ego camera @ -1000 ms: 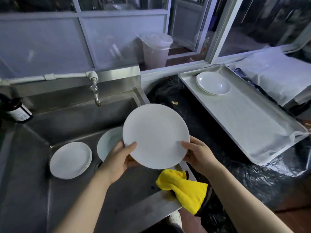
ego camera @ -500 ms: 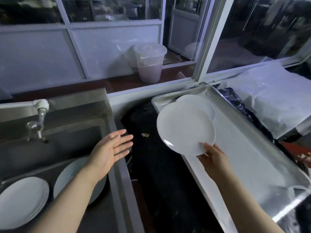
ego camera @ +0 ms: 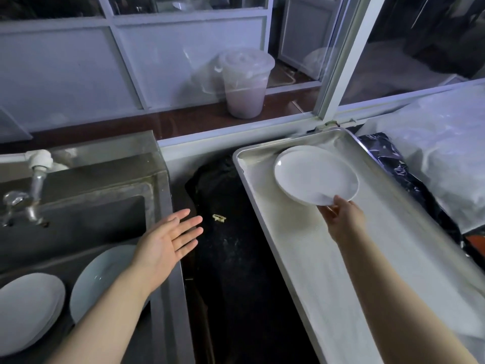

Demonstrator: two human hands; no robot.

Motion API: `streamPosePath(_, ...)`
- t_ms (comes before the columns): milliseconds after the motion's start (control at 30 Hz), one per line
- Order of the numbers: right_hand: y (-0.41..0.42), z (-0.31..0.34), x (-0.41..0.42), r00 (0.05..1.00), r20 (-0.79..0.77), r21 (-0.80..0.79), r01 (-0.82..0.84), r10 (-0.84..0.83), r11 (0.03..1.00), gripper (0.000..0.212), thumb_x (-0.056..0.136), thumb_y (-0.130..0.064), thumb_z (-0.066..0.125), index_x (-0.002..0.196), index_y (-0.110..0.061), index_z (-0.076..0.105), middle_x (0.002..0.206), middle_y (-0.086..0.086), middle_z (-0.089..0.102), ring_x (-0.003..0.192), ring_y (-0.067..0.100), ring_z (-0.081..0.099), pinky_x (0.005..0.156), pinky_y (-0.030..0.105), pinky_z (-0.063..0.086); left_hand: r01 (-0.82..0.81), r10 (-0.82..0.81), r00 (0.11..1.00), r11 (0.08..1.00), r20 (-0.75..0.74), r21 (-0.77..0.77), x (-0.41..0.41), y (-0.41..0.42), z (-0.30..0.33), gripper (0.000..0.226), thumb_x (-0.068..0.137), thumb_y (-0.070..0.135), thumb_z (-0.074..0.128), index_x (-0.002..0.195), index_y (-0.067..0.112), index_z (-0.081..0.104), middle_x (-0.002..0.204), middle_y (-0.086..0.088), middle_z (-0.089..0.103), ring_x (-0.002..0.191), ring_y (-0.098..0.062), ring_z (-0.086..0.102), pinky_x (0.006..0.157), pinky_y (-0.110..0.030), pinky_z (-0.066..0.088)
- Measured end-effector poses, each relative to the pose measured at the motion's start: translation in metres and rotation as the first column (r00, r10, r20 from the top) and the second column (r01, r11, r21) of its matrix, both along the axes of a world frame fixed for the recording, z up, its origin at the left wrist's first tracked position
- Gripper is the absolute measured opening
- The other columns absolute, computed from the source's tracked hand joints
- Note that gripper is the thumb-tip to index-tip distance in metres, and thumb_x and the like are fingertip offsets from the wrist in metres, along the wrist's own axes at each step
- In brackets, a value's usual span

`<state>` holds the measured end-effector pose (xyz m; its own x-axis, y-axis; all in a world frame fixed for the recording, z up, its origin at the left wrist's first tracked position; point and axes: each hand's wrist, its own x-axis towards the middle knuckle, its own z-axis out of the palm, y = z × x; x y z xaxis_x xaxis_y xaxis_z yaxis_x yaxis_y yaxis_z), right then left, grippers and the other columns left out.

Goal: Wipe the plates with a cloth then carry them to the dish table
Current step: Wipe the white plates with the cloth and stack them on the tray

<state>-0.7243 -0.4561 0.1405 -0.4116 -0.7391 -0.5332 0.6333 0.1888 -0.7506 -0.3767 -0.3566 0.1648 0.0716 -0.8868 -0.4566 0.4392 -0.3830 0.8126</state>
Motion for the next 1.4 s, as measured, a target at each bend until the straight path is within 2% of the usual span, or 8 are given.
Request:
streamPosePath(200, -0.020, -0.009, -0.004, 1.000, -0.003, -0.021, 0.029, -0.029, 0.999, 0.018, 0.093, 0.002, 0.052, 0.110, -0.003, 0.053, 0.101, 0.017, 0.059, 0.086, 0.030, 0.064, 0.053, 0.035, 0.059, -0.012, 0.011, 1.000, 1.000, 0.021, 0.024, 0.004, 0.001, -0.007, 0.030, 0.101, 0.021, 0.041, 0.124, 0.017, 0.059, 0.117, -0.010, 0.070, 0.105, -0.025, 0.068, 0.088, -0.041, 0.048)
streamPosePath(400, -0.028, -0.012, -0.005, 0.999, -0.033, -0.004, 0.026, -0.026, 1.000, 0.013, 0.092, 0.003, 0.054, 0.104, -0.003, 0.056, 0.100, 0.014, 0.059, 0.089, 0.030, 0.063, 0.055, 0.034, 0.059, -0.010, 0.009, 0.999, 1.000, 0.032, 0.029, 0.004, 0.002, -0.010, 0.030, 0.101, 0.019, 0.040, 0.124, 0.017, 0.059, 0.117, -0.010, 0.070, 0.105, -0.025, 0.068, 0.088, -0.042, 0.049)
streamPosePath(533, -0.027, -0.016, -0.005, 0.970, -0.243, 0.007, 0.014, -0.012, 1.000, 0.026, 0.090, 0.001, 0.053, 0.117, 0.001, 0.053, 0.110, 0.015, 0.059, 0.084, 0.026, 0.065, 0.054, 0.027, 0.058, -0.002, 0.001, 0.999, 1.000, 0.037, 0.030, 0.003, 0.002, -0.013, 0.031, 0.101, 0.016, 0.039, 0.125, 0.017, 0.059, 0.117, -0.010, 0.070, 0.105, -0.025, 0.068, 0.087, -0.042, 0.049)
streamPosePath(700, -0.024, -0.023, -0.007, 0.740, -0.656, 0.169, -0.047, 0.148, 0.984, 0.023, 0.088, -0.018, 0.049, 0.107, -0.006, 0.053, 0.069, 0.007, 0.066, 0.036, 0.009, 0.058, 0.038, 0.019, 0.045, 0.013, -0.015, 0.999, 0.999, 0.045, 0.035, -0.001, 0.003, -0.015, 0.031, 0.101, 0.016, 0.039, 0.126, 0.018, 0.059, 0.118, -0.009, 0.070, 0.106, -0.025, 0.068, 0.087, -0.041, 0.049)
streamPosePath(800, -0.023, -0.031, -0.007, 0.627, -0.741, 0.270, -0.051, 0.241, 0.962, 0.034, 0.088, -0.025, 0.046, 0.106, 0.001, 0.058, 0.056, 0.002, 0.065, 0.042, 0.011, 0.054, 0.042, 0.022, 0.039, 0.019, -0.021, 0.998, 0.999, 0.054, 0.038, -0.004, 0.003, -0.016, 0.031, 0.102, 0.016, 0.039, 0.126, 0.018, 0.058, 0.118, -0.009, 0.070, 0.106, -0.025, 0.068, 0.087, -0.040, 0.049)
streamPosePath(1067, -0.019, -0.043, -0.008, 0.632, -0.682, 0.383, -0.119, 0.368, 0.916, 0.044, 0.092, -0.033, 0.049, 0.058, -0.009, 0.061, 0.039, -0.006, 0.057, 0.053, 0.020, 0.053, 0.054, 0.028, 0.040, 0.039, -0.042, 0.996, 0.998, 0.074, 0.039, -0.007, 0.009, -0.014, 0.032, 0.102, 0.015, 0.039, 0.126, 0.018, 0.059, 0.118, -0.008, 0.070, 0.106, -0.025, 0.068, 0.087, -0.040, 0.049)
streamPosePath(1267, -0.015, -0.033, -0.007, 0.620, -0.633, 0.428, -0.219, 0.464, 0.877, 0.044, 0.093, -0.038, 0.044, 0.064, -0.010, 0.059, 0.050, -0.005, 0.064, 0.050, 0.020, 0.049, 0.048, 0.026, 0.036, 0.051, -0.054, 0.994, 0.998, 0.090, 0.038, -0.007, 0.018, -0.012, 0.032, 0.102, 0.015, 0.039, 0.126, 0.018, 0.059, 0.117, -0.008, 0.070, 0.106, -0.025, 0.068, 0.086, -0.040, 0.049)
streamPosePath(1400, 0.007, -0.024, -0.001, 0.761, -0.493, 0.373, -0.253, 0.421, 0.893, 0.035, 0.095, -0.033, 0.045, 0.073, -0.007, 0.052, 0.070, 0.010, 0.065, 0.058, 0.024, 0.057, 0.056, 0.033, 0.048, 0.051, -0.053, 0.995, 0.998, 0.079, 0.030, -0.005, 0.029, -0.008, 0.031, 0.101, 0.015, 0.040, 0.126, 0.018, 0.059, 0.117, -0.009, 0.070, 0.106, -0.025, 0.068, 0.087, -0.040, 0.049)
